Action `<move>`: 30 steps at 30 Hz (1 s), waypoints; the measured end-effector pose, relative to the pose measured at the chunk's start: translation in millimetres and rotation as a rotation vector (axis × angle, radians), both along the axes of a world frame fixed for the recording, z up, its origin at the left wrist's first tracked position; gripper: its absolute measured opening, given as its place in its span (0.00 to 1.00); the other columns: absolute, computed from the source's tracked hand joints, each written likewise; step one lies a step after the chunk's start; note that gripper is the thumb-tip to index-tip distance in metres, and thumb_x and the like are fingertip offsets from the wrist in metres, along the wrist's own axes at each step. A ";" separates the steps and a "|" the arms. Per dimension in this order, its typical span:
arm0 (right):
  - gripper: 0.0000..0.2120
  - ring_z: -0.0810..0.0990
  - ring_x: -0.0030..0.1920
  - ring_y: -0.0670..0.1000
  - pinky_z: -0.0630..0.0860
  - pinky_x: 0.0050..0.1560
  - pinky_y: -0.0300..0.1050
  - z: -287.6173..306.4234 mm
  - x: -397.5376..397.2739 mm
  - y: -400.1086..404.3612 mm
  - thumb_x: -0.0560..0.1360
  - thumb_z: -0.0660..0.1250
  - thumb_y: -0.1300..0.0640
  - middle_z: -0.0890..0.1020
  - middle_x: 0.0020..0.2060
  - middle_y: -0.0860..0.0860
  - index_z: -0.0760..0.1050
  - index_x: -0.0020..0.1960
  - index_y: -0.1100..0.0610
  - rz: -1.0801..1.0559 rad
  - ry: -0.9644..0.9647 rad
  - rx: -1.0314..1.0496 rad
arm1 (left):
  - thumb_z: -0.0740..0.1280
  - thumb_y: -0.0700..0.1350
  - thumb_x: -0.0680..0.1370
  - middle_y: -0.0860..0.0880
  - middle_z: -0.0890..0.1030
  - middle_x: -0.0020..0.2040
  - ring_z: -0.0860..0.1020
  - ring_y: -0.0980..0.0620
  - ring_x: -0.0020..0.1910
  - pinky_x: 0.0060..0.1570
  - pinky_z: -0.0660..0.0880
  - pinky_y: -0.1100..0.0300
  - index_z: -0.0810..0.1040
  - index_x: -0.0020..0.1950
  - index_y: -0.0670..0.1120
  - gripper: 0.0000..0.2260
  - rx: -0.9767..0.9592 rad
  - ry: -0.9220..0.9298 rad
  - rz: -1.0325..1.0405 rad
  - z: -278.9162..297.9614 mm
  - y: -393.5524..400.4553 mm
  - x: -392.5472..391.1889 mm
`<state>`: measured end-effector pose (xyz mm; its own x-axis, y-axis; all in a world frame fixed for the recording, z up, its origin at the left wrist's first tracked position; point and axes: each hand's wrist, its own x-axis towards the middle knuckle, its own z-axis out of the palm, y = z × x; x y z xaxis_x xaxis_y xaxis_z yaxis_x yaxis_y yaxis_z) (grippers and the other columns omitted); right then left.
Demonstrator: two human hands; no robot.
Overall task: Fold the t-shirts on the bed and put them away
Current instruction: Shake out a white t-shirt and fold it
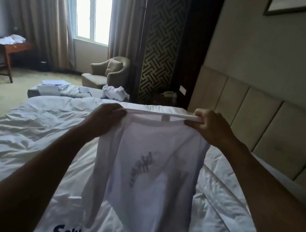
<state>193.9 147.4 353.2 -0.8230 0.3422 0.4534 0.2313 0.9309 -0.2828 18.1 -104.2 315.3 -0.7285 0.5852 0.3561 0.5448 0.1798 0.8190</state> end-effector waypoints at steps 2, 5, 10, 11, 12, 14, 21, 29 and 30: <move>0.13 0.75 0.39 0.52 0.69 0.40 0.47 26.9 1.7 2.1 0.75 0.71 0.47 0.76 0.34 0.50 0.73 0.39 0.53 0.015 0.026 -0.014 | 0.64 0.47 0.81 0.51 0.70 0.33 0.67 0.54 0.35 0.36 0.63 0.57 0.72 0.36 0.46 0.14 0.036 0.040 0.015 20.8 1.1 -0.5; 0.10 0.72 0.32 0.43 0.67 0.34 0.34 62.9 15.5 7.1 0.74 0.73 0.51 0.76 0.32 0.47 0.74 0.38 0.50 0.170 0.012 -0.135 | 0.64 0.49 0.81 0.50 0.72 0.36 0.69 0.57 0.37 0.39 0.65 0.58 0.75 0.39 0.43 0.14 0.114 0.063 -0.036 51.5 -10.7 -2.4; 0.02 0.75 0.35 0.42 0.70 0.33 0.32 83.4 36.1 5.1 0.75 0.71 0.61 0.78 0.37 0.51 0.80 0.45 0.59 0.328 -0.222 -0.395 | 0.63 0.44 0.82 0.47 0.66 0.37 0.64 0.57 0.35 0.32 0.61 0.63 0.73 0.46 0.36 0.11 0.131 0.016 -0.216 73.8 -34.3 -6.2; 0.01 0.75 0.35 0.43 0.70 0.32 0.33 81.5 37.6 1.3 0.75 0.71 0.63 0.78 0.37 0.51 0.80 0.45 0.60 0.326 -0.284 -0.435 | 0.62 0.44 0.81 0.47 0.66 0.36 0.64 0.58 0.33 0.31 0.61 0.65 0.73 0.45 0.35 0.11 0.065 0.036 -0.218 74.1 -34.7 -4.8; 0.00 0.76 0.35 0.44 0.71 0.32 0.34 79.0 37.1 -3.4 0.75 0.70 0.64 0.78 0.37 0.52 0.79 0.46 0.61 0.325 -0.341 -0.485 | 0.62 0.42 0.82 0.48 0.67 0.35 0.65 0.60 0.31 0.30 0.62 0.67 0.73 0.44 0.37 0.11 0.013 0.049 -0.218 73.8 -34.5 -2.7; 0.02 0.78 0.36 0.45 0.74 0.33 0.34 73.6 38.8 -14.9 0.75 0.69 0.66 0.79 0.38 0.53 0.79 0.48 0.64 0.328 -0.416 -0.583 | 0.61 0.38 0.83 0.52 0.71 0.33 0.68 0.62 0.30 0.30 0.65 0.70 0.74 0.41 0.42 0.10 -0.022 -0.012 -0.248 71.0 -37.4 2.3; 0.13 0.79 0.39 0.49 0.78 0.38 0.37 86.5 63.6 -39.9 0.73 0.67 0.59 0.81 0.40 0.55 0.79 0.50 0.69 0.486 -0.359 -0.859 | 0.86 0.53 0.47 0.51 0.86 0.41 0.84 0.58 0.39 0.32 0.78 0.67 0.88 0.38 0.52 0.21 -0.078 -0.417 -0.354 87.5 -88.0 4.7; 0.04 0.81 0.41 0.47 0.78 0.39 0.36 46.2 -8.7 -17.6 0.75 0.67 0.67 0.81 0.41 0.54 0.78 0.50 0.65 0.309 -0.462 -0.906 | 0.70 0.57 0.70 0.42 0.80 0.42 0.76 0.52 0.43 0.46 0.75 0.56 0.81 0.48 0.38 0.22 -0.481 -0.102 -0.445 58.9 -50.3 -43.7; 0.05 0.81 0.41 0.47 0.78 0.39 0.37 28.6 -22.4 -6.6 0.75 0.68 0.68 0.81 0.41 0.53 0.78 0.50 0.63 0.257 -0.488 -0.889 | 0.70 0.55 0.71 0.44 0.80 0.39 0.75 0.52 0.41 0.44 0.73 0.57 0.82 0.45 0.42 0.16 -0.512 -0.082 -0.414 41.4 -36.2 -57.4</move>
<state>171.5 140.7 381.8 -0.9442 0.1783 -0.2769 0.3289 0.4701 -0.8190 -39.2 -140.4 356.7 -0.4202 0.9032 -0.0881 0.5920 0.3463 0.7278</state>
